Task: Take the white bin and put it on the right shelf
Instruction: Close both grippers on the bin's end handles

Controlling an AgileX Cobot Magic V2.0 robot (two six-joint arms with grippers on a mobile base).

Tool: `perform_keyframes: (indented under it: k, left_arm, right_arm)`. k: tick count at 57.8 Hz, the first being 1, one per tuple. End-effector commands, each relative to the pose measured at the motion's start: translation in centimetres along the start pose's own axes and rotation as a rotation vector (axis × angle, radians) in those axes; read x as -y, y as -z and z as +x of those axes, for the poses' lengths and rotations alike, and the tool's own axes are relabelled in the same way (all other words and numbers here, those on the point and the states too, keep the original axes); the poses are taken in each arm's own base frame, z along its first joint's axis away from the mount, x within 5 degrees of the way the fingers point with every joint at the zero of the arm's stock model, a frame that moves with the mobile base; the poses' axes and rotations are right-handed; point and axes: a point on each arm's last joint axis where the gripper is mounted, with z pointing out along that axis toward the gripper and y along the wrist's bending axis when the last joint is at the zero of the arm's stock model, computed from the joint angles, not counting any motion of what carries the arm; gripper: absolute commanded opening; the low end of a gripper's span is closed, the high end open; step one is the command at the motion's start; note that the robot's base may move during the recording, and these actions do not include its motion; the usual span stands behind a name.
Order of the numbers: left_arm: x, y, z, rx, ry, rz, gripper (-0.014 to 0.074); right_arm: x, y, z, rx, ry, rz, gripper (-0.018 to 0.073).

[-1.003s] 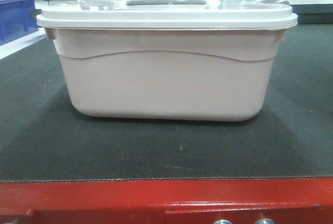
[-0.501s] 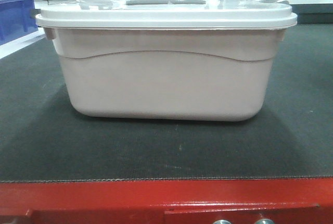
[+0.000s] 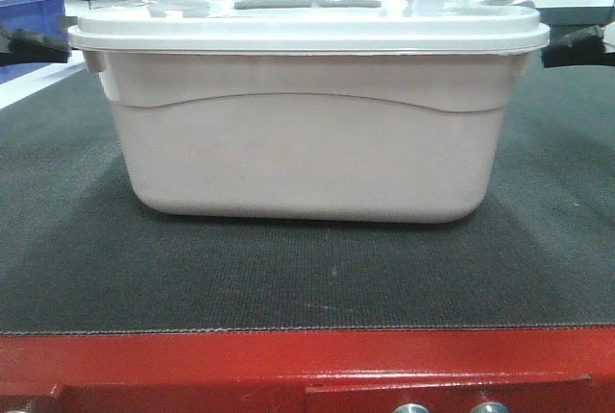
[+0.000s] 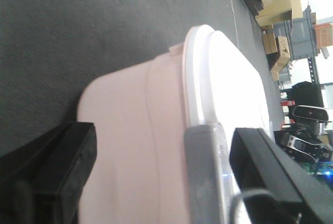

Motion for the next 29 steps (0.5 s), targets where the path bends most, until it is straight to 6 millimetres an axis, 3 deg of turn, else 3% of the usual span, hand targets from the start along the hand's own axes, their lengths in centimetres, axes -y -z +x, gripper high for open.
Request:
perform_keyframes:
  k: [1, 29]
  left_arm:
    - [4.5, 0.2, 0.4, -0.055, -0.037, 0.180, 0.0429]
    - [6.6, -3.4, 2.3, -0.165, -0.038, 0.225, 0.0426]
  right_arm:
    - [-3.5, 0.5, 0.1, -0.004, 0.051, -0.188, 0.0635]
    - [-5.2, -2.0, 0.8, -0.030, 0.082, -0.271, 0.0635]
